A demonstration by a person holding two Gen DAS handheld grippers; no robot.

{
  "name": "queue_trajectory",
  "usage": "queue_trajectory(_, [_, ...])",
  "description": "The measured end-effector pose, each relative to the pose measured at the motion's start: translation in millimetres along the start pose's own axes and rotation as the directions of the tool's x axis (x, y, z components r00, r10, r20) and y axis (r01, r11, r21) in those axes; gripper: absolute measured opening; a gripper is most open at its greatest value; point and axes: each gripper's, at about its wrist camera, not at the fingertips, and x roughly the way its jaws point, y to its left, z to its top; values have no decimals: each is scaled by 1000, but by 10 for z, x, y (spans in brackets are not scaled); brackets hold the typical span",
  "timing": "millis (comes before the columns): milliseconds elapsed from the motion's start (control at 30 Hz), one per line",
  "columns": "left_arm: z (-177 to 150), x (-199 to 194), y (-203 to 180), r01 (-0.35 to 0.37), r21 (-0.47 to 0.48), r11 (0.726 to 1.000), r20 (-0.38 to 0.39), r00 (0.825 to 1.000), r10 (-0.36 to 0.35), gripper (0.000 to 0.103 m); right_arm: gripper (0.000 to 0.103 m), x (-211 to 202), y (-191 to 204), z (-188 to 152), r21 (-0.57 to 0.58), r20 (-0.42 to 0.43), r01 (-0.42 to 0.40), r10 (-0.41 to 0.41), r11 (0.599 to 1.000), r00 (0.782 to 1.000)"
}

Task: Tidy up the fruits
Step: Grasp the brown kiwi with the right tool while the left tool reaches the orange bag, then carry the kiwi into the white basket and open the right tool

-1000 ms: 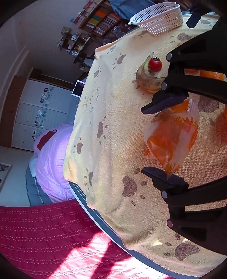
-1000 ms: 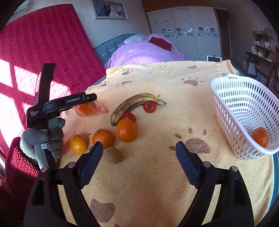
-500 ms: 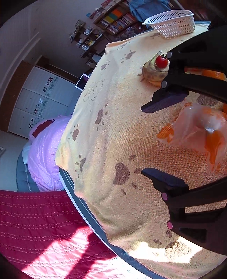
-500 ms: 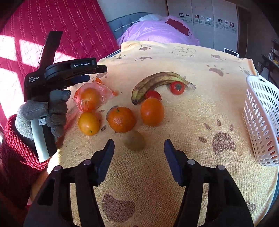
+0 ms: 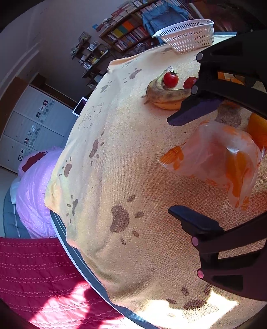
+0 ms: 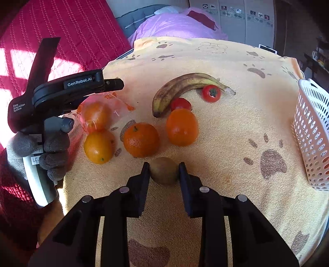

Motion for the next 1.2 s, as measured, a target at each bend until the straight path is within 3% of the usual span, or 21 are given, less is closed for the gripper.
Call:
queue_trajectory(233, [-85, 4, 12, 45, 35, 998, -51, 998, -43, 87, 29, -508, -302, 141, 106, 128, 56, -70, 993, 989])
queue_trajectory(467, [-121, 6, -32, 43, 72, 996, -64, 997, -39, 88, 29, -974, -802, 276, 261, 229, 164, -226, 951, 947])
queue_trajectory(800, [-176, 30, -137, -16, 150, 989, -66, 997, 26, 85, 29, -1124, -1477, 234, 468, 188, 294, -418, 834, 889])
queue_trajectory(933, [-184, 25, -146, -23, 154, 988, -63, 997, 33, 81, 30, -1088, -1633, 201, 509, 163, 304, -437, 805, 884])
queue_trajectory(1033, [-181, 19, -141, -29, 155, 987, -60, 997, 39, 76, 44, -1082, -1694, 157, 535, 159, 294, -436, 792, 886])
queue_trajectory(1067, [-180, 18, -139, -33, 155, 987, -59, 997, 43, 73, 54, -1098, -1702, 141, 544, 163, 293, -441, 786, 882])
queue_trajectory(1200, [-171, 10, -129, -44, 152, 987, -53, 997, 53, 63, 58, -1154, -1671, 130, 553, 185, 279, -443, 785, 877])
